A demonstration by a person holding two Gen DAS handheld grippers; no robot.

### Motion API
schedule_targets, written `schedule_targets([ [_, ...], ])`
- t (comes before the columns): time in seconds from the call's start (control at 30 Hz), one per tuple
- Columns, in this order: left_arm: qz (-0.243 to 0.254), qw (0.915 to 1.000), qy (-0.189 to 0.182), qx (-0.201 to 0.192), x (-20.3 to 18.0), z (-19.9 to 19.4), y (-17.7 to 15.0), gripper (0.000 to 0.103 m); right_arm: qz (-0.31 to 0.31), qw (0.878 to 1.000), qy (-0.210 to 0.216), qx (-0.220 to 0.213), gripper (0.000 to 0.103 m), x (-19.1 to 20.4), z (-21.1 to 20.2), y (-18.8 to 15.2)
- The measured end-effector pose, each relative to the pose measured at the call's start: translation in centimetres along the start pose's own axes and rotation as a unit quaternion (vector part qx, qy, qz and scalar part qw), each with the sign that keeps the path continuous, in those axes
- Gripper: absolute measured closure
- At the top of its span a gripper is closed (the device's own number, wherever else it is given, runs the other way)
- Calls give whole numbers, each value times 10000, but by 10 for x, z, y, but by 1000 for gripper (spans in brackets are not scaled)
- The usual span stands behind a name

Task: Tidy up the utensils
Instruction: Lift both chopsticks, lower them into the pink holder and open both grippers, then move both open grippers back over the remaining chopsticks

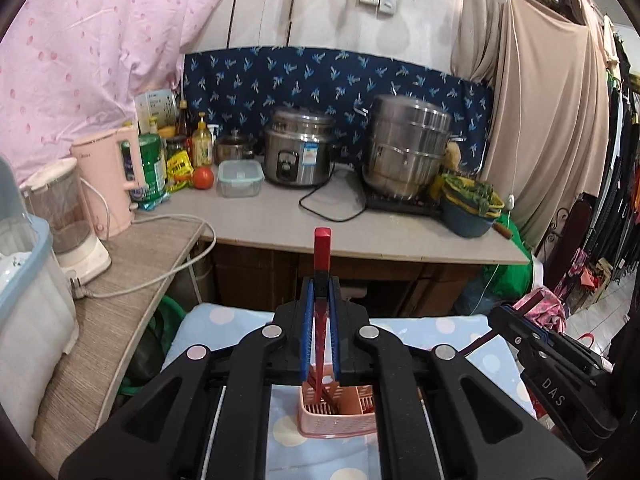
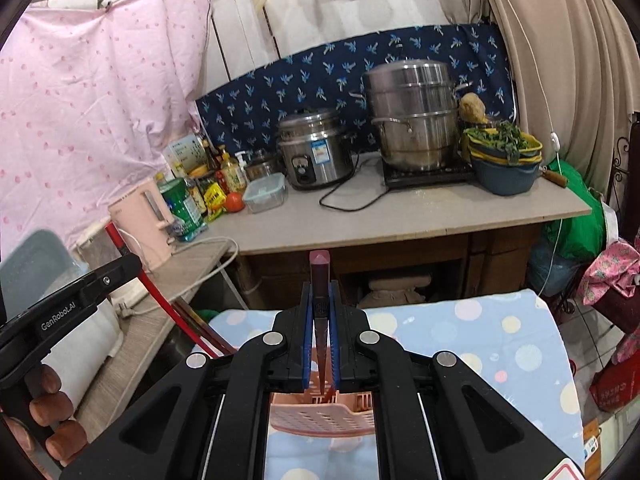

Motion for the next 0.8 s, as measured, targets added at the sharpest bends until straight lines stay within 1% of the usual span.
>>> schedule_targets([
  [0.13, -6, 10000, 26, 89, 1, 9, -10, 95, 29, 9998, -6, 178, 96, -3, 11, -11],
  [0.2, -6, 9999, 82, 82, 2, 11, -14, 95, 41, 9999, -54, 116, 91, -5, 9, -13],
  [0.23, 0, 9999, 68, 78, 2, 10, -14, 93, 48, 9999, -57, 98, 88, -6, 7, -12],
  [0.27, 9, 9999, 58, 82, 2, 10, -15, 90, 74, 9999, -37, 76, 85, -6, 5, -12],
  [0.3, 18, 9999, 70, 79, 3, 10, -15, 84, 106, 9999, -33, 49, 84, -6, 3, -11],
  [0.33, 30, 9999, 88, 67, 2, 9, -16, 75, 118, 9999, -23, 26, 83, -6, 0, -10],
  [0.4, 50, 9999, 112, 22, 1, 3, -17, 69, 108, 9999, -7, -32, 81, -5, -7, -8],
  [0.6, 212, 9997, 147, 8, -6, -14, -22, 69, 33, 9999, 81, -129, 80, 2, -35, -10],
  [0.73, 305, 9993, 193, -31, -9, -34, -30, 69, -60, 9998, 125, -125, 76, 7, -59, -21],
  [0.8, 397, 9990, 218, -38, -11, -47, -38, 69, -91, 9998, 152, -79, 76, 10, -71, -31],
])
Point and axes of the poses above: each gripper's, at about its wrist camera, not at the fingertips, and z roughly the way its jaws point, x to its left, y to its top, the point moved 2 cm from there along z, roughly the way its jaws point, and after that the axes turned 6 degrees about -x, right-handed, at the moved point
